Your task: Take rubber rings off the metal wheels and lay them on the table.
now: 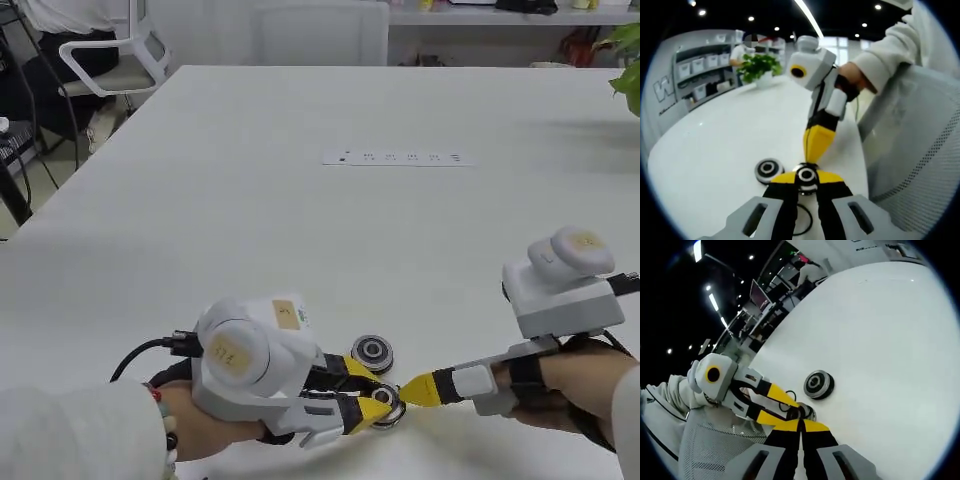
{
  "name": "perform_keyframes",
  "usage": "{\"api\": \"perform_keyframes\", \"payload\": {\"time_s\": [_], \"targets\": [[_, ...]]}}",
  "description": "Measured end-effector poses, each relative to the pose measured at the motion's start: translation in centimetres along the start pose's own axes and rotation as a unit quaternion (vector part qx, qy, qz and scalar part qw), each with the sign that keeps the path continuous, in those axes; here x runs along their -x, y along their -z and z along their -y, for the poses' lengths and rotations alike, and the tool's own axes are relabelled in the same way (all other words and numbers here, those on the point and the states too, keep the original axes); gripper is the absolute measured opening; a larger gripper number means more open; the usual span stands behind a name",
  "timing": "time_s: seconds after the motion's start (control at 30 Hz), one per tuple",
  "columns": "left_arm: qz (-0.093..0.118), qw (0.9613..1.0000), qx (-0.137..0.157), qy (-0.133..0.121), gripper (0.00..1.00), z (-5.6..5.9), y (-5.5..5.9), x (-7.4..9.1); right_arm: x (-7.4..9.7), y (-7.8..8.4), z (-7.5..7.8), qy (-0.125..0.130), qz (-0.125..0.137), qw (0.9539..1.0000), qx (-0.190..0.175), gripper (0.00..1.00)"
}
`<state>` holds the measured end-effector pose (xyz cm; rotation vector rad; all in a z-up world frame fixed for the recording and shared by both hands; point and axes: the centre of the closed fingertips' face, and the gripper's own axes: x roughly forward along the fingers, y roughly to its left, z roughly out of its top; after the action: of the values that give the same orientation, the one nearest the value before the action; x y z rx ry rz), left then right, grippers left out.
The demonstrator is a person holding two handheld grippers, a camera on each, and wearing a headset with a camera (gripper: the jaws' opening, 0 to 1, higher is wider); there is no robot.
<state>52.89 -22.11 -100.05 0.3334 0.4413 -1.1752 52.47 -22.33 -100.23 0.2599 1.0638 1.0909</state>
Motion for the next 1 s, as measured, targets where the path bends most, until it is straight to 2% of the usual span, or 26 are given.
{"api": "perform_keyframes", "payload": {"time_s": [0.5, 0.77, 0.83, 0.9, 0.93, 0.97, 1.0], "targets": [[0.0, 1.0, 0.0, 0.001, 0.14, 0.0, 0.0, 0.0, -0.2, -0.3, -0.6, -0.018, 0.003, 0.9998, 0.005, 0.0], [0.001, 1.0, 0.001, 0.0, 0.14, 0.0, 0.0, 0.0, -0.2, -0.5, -0.6, -0.018, 0.005, 0.9998, 0.007, 0.0], [0.001, 1.0, 0.001, 0.0, 0.14, 0.0, 0.0, 0.0, -0.3, -0.5, -0.8, -0.024, 0.006, 0.9996, 0.012, 0.0], [0.001, 1.0, 0.001, 0.0, 0.14, 0.0, 0.0, 0.0, -0.4, -0.8, -1.5, -0.041, 0.015, 0.999, 0.012, 0.0], [0.001, 1.0, 0.001, 0.0, 0.14, 0.0, 0.1, 0.0, -0.3, -0.6, -1.9, -0.05, 0.005, 0.9987, 0.011, 0.0], [0.001, 1.0, 0.0, 0.0, 0.14, 0.0, 0.1, 0.0, -0.4, -1.1, -2.0, -0.047, 0.017, 0.9987, 0.012, 0.0], [0.001, 1.0, 0.001, 0.0, 0.14, 0.0, 0.1, 0.0, -0.4, -1.1, -1.9, -0.042, 0.014, 0.9989, 0.017, 0.0]]}}
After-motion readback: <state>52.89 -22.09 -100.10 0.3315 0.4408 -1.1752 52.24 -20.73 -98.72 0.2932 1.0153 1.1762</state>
